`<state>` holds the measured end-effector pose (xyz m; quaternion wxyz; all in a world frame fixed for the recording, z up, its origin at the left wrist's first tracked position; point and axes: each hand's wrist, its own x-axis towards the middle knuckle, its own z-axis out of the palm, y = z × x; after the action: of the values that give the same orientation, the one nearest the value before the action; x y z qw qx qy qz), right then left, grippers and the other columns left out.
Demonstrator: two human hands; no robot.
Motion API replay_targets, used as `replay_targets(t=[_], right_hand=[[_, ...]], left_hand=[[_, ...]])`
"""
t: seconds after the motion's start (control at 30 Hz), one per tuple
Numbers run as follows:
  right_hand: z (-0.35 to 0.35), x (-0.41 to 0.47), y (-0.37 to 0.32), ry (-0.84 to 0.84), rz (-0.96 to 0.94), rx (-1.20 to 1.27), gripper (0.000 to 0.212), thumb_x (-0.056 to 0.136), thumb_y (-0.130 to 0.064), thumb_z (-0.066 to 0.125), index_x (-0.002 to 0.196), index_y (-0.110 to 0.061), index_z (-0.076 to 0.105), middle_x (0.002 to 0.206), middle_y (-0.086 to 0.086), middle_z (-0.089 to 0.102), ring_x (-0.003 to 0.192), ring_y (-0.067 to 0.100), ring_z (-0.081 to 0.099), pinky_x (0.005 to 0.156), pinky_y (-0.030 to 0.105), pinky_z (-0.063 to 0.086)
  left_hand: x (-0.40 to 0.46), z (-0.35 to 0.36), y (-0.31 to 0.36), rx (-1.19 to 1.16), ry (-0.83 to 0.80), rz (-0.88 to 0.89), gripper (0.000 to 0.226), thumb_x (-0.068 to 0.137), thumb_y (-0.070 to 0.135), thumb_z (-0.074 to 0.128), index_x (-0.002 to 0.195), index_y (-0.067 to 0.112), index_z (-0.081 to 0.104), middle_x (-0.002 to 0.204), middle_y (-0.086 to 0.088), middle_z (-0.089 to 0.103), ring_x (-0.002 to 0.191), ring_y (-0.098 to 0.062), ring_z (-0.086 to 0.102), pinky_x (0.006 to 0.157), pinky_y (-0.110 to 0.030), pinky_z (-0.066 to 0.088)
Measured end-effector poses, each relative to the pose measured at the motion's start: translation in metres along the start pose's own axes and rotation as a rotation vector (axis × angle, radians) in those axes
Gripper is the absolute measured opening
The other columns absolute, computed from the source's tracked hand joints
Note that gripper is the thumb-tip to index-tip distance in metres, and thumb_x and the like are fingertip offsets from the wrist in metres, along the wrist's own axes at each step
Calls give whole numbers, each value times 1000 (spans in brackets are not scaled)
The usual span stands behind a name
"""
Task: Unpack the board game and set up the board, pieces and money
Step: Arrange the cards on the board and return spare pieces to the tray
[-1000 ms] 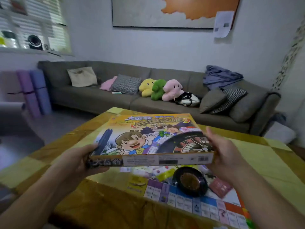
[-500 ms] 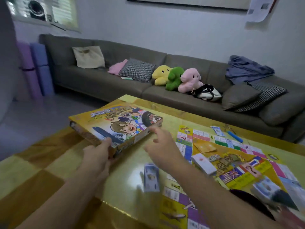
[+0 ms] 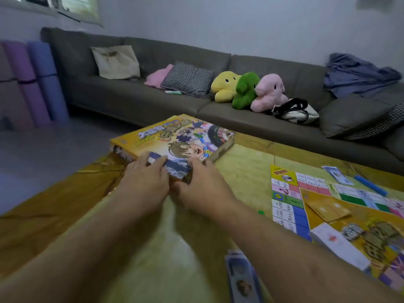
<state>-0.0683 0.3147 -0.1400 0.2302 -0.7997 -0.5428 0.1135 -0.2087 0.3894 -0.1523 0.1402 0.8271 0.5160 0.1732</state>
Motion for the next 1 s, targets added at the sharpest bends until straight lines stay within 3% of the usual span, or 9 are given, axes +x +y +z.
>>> replay_targets(t=[0.07,0.2,0.47,0.53,0.6,0.67,0.77,0.87,1.0], right_hand=[[4,27,1,9,14,7,75,92,-45,66,158,-26,35,157,14,35,143,36,43,117,47,42],[8,69,9,58,34,-15,74,94,-30,60,162,-22,33,157,15,39,142,37,43,116,43,41],[12,88,16,57,62,-16,75,102,-29,54,168,-31,16,156,11,46,142,35,44,112,43,44],[2,72,12,57,94,61,79,100,-29,57,167,-29,14,150,15,49,137,37,48,106,42,48],[-18,45,5,76,110,106,74,90,-25,58,158,-23,30,135,16,56,127,39,55,95,41,52],[-46,8,2,79,64,110,60,79,-20,55,139,-16,51,127,15,59,121,37,57,93,40,53],[-88,-59,7,132,-36,125,30,84,-9,54,111,-10,67,114,12,67,107,31,60,89,38,52],[-137,-135,29,266,-109,179,12,86,-6,54,85,-12,65,88,12,72,79,26,57,67,33,38],[-196,-238,70,423,-85,191,12,89,-6,57,87,-11,67,77,8,67,76,28,59,69,44,47]], left_hand=[[19,5,5,29,31,20,52,109,39,28,160,28,36,168,-15,24,149,-39,29,123,-45,23],[52,12,14,26,-2,11,55,109,42,29,163,32,25,172,-10,14,150,-44,25,124,-48,22],[70,19,12,-7,-86,-23,60,106,46,33,163,43,15,173,2,6,154,-43,13,125,-53,22],[59,13,18,-89,-37,-52,65,103,41,39,163,40,14,173,1,7,154,-40,12,124,-51,21],[40,8,30,-156,76,-55,65,101,31,44,162,33,21,170,-2,17,149,-40,22,119,-50,28],[18,3,52,-219,167,-1,59,99,20,46,157,22,36,158,-10,39,140,-38,37,112,-48,36],[-28,-11,101,-328,201,114,33,98,17,50,127,19,65,119,-9,70,110,-32,62,89,-42,49],[-93,-30,163,-448,173,221,17,95,18,57,93,24,72,82,1,72,80,-26,66,69,-38,51],[-190,-47,244,-568,106,371,20,95,13,60,84,26,70,69,4,68,68,-15,62,61,-34,45]])
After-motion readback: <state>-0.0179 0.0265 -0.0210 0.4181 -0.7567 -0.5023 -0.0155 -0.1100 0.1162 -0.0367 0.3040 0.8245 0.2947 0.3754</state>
